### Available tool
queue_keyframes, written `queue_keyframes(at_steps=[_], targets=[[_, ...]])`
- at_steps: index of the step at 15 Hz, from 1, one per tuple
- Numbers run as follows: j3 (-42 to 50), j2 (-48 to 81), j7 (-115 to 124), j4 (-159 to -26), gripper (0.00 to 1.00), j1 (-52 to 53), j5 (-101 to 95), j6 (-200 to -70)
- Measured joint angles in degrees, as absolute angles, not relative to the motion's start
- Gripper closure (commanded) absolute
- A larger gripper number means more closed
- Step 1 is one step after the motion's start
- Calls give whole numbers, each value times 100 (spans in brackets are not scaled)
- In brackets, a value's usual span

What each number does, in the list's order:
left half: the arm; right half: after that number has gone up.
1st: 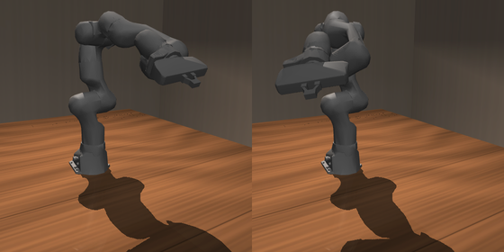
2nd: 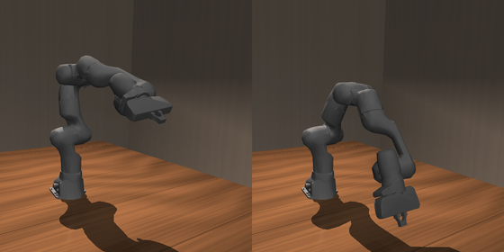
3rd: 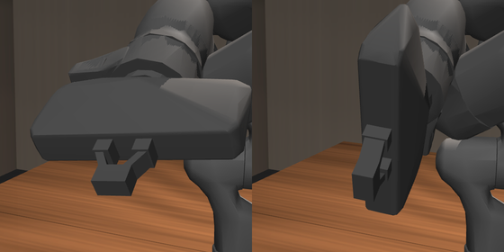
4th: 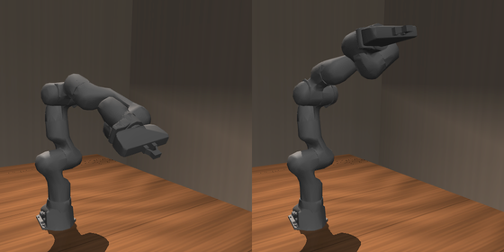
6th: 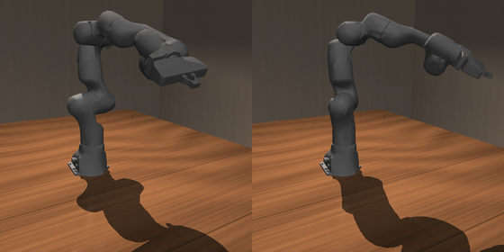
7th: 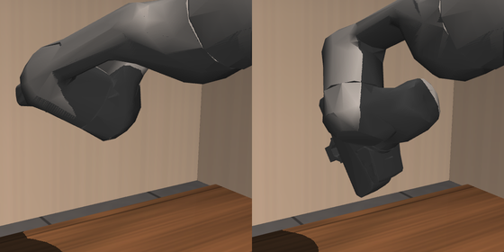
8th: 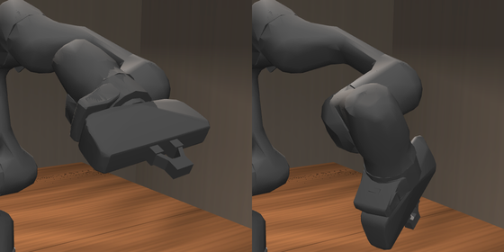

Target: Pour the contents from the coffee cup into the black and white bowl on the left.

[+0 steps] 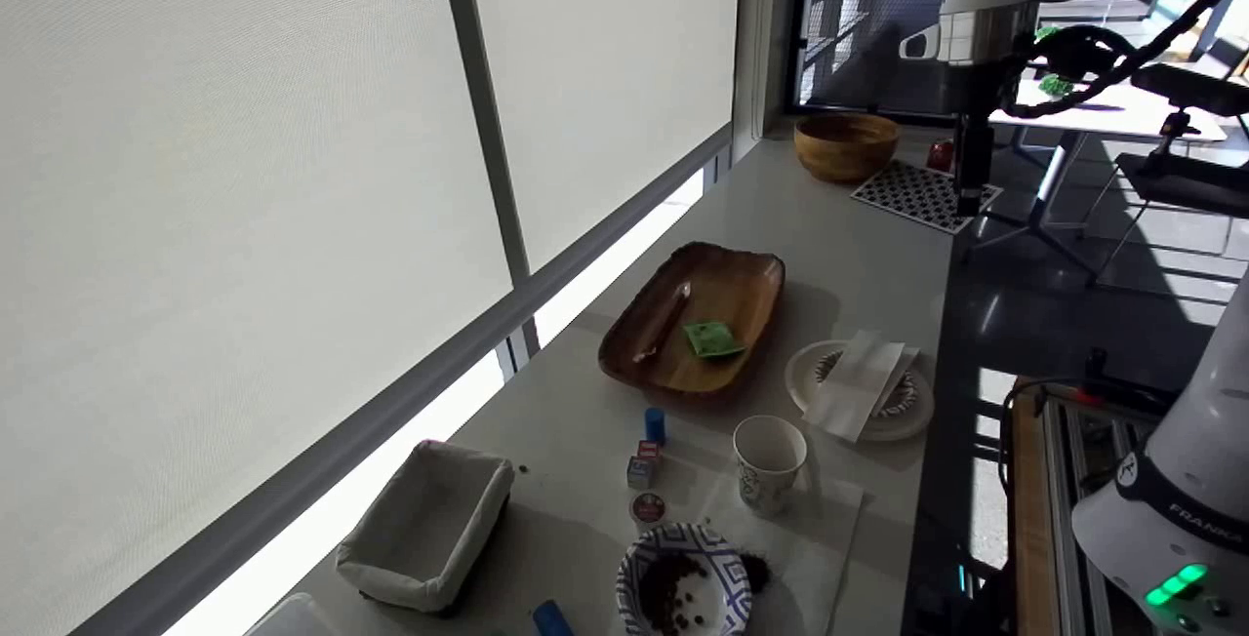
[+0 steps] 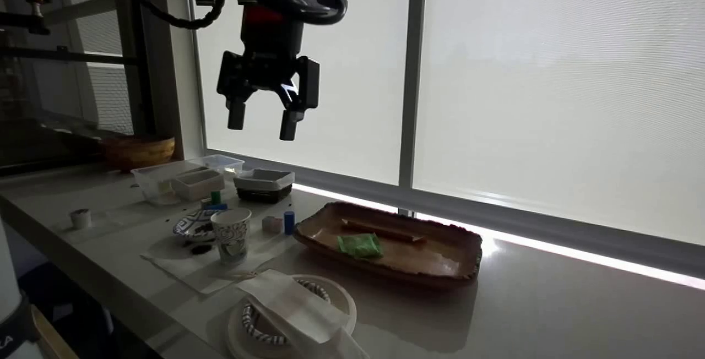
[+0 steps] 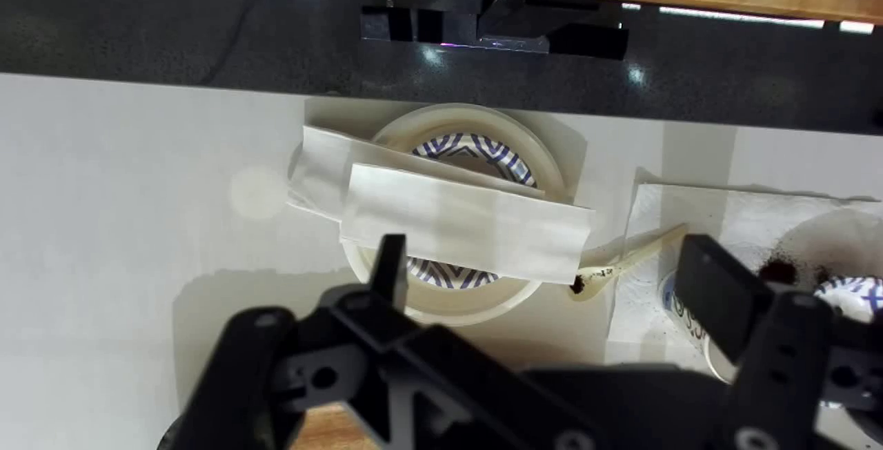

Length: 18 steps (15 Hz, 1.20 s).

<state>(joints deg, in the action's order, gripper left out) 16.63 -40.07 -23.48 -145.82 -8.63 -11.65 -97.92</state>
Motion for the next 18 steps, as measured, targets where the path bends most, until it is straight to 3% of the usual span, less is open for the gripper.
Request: queue_keyframes(at_steps=[6,18], targets=[[1700,-3778,-2344,-14658,0,-749,-821,-9806],[1510,-1063,-2758,-15113,0,211,2773,-11690]])
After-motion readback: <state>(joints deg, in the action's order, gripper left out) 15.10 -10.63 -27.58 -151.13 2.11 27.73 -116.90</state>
